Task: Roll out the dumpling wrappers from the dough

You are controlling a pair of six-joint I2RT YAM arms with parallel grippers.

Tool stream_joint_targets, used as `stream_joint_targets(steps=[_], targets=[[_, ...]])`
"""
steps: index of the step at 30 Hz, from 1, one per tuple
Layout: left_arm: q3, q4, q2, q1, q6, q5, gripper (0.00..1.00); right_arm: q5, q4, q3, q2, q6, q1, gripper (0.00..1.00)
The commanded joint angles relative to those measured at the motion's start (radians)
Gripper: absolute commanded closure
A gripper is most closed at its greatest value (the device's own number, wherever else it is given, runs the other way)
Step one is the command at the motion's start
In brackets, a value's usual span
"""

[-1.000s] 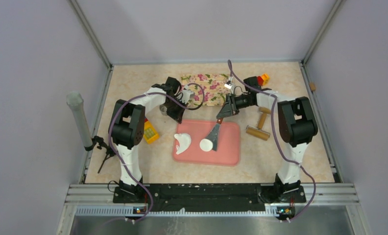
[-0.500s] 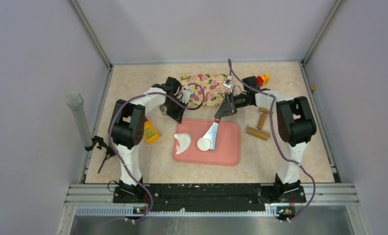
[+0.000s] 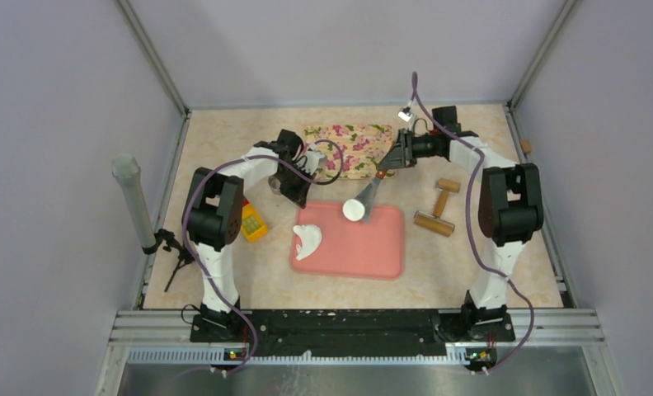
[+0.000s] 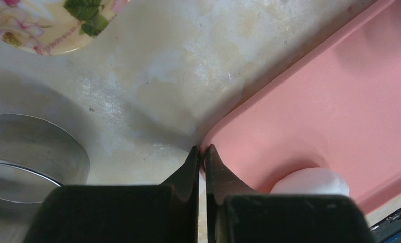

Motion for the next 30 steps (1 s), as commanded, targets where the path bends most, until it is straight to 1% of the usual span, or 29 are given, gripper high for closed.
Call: stream_joint_targets(steps=[1, 5, 8, 9, 12, 14, 17, 18, 22, 25, 26, 27, 30], targets=[[-0.043, 0.088, 0.052, 0.014, 0.013, -0.049, 1.00, 0.048, 0.055, 0.130, -0.025, 0.085, -0.048, 1.00], [-0.051, 0.096, 0.046, 0.018, 0.015, -0.041, 1.00, 0.127, 0.092, 0.236, 0.038, 0.151, -0.055, 1.00], [-0.052, 0.095, 0.043, 0.019, 0.018, -0.032, 0.96, 0.186, 0.126, 0.350, 0.107, 0.224, -0.052, 1.00], [-0.054, 0.095, 0.041, 0.021, 0.020, -0.028, 0.93, 0.205, 0.129, 0.393, 0.135, 0.244, -0.050, 1.00], [-0.062, 0.102, 0.030, 0.024, 0.025, -0.014, 0.81, 0.259, 0.101, 0.525, 0.218, 0.257, -0.021, 1.00], [-0.066, 0.104, 0.018, 0.028, 0.027, 0.003, 0.64, 0.286, 0.091, 0.600, 0.276, 0.264, 0.005, 1.00], [-0.064, 0.097, -0.004, 0.034, 0.033, 0.036, 0.47, 0.309, 0.054, 0.728, 0.364, 0.268, 0.041, 1.00], [-0.062, 0.092, -0.013, 0.034, 0.038, 0.046, 0.43, 0.313, 0.046, 0.767, 0.393, 0.272, 0.051, 1.00], [-0.060, 0.079, -0.063, 0.037, 0.055, 0.077, 0.29, 0.330, 0.115, 0.809, 0.436, 0.313, 0.088, 1.00], [-0.065, 0.069, -0.108, 0.048, 0.071, 0.109, 0.13, 0.345, 0.158, 0.845, 0.468, 0.355, 0.108, 1.00], [-0.066, 0.067, -0.124, 0.054, 0.075, 0.118, 0.05, 0.347, 0.176, 0.851, 0.476, 0.366, 0.115, 1.00], [-0.071, 0.067, -0.139, 0.062, 0.079, 0.127, 0.02, 0.347, 0.186, 0.862, 0.485, 0.377, 0.122, 1.00], [-0.089, 0.080, -0.184, 0.093, 0.088, 0.154, 0.01, 0.352, 0.204, 0.883, 0.501, 0.394, 0.151, 1.00]])
